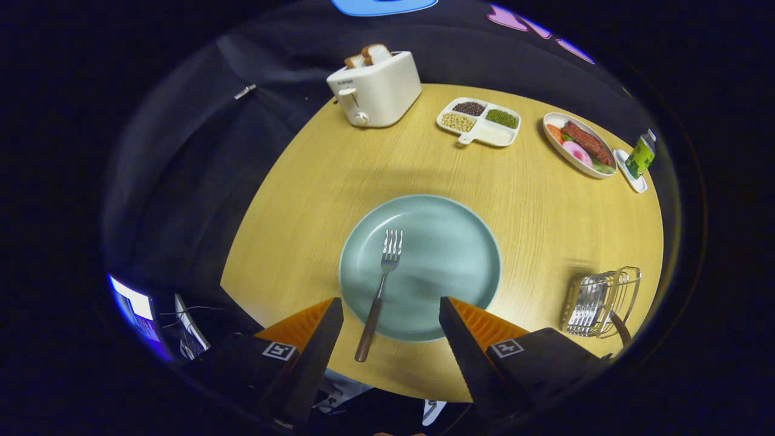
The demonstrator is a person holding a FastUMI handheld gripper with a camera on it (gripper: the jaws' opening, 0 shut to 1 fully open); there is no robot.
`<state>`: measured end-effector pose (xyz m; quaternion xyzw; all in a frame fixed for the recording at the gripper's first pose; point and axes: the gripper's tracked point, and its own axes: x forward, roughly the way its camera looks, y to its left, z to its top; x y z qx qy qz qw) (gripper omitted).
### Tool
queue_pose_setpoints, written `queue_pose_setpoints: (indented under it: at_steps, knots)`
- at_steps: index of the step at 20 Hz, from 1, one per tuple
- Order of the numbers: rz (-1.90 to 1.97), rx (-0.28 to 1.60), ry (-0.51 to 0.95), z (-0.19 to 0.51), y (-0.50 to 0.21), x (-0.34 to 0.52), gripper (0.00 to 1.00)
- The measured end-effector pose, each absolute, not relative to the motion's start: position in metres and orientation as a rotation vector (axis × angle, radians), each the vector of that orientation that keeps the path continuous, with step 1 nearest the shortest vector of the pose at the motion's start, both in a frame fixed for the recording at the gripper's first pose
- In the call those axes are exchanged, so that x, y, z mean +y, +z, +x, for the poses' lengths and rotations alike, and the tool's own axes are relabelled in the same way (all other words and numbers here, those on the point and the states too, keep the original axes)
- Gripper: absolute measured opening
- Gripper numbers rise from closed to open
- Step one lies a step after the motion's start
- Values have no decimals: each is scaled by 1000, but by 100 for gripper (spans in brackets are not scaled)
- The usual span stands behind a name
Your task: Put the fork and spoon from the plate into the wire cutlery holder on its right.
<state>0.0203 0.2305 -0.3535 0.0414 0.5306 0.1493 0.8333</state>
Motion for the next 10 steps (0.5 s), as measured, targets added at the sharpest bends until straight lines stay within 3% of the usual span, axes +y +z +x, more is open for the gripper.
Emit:
queue_pose_setpoints:
  at_steps: [10]
  knots:
    - [18,1276,205,21,-421,236,98]
